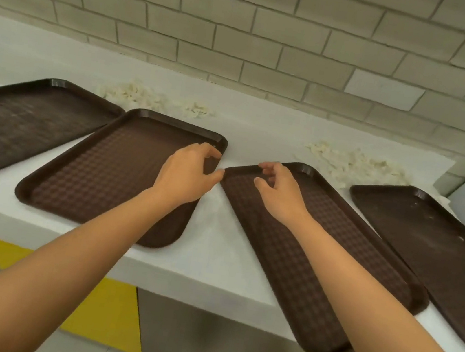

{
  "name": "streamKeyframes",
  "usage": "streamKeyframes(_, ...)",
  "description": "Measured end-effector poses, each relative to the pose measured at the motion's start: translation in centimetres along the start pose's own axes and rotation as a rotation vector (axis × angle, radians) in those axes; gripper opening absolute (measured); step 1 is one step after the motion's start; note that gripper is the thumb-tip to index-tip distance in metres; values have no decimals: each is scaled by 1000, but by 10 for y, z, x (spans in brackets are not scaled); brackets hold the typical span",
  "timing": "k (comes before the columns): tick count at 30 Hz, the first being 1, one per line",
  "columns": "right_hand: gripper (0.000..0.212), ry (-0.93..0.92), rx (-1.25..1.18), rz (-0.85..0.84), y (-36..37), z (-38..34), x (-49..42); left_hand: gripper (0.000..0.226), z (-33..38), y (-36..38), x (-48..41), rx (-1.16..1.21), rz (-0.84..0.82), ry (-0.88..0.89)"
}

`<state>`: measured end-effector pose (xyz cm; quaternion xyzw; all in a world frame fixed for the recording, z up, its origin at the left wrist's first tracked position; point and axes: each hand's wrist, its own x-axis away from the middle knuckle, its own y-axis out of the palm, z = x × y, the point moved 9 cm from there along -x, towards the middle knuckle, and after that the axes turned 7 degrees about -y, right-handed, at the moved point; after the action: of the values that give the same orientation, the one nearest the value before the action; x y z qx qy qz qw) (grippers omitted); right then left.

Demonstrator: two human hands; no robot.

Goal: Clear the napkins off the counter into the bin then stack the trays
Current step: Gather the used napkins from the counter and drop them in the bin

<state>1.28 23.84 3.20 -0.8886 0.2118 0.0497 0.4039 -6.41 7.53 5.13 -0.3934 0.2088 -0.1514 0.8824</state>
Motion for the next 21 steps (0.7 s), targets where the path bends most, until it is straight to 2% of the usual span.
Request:
streamKeyframes(8,38,14,32,-44,39,14,-112,37,-51,-3,-102,12,12,-69)
streamKeyframes(13,49,32,53,-111,88,12,-162,38,-97,-7,-144,20,5,-104)
streamKeyframes(21,67,78,220,-148,153,0,-250,45,-153,-6,-227,-56,-79,-31)
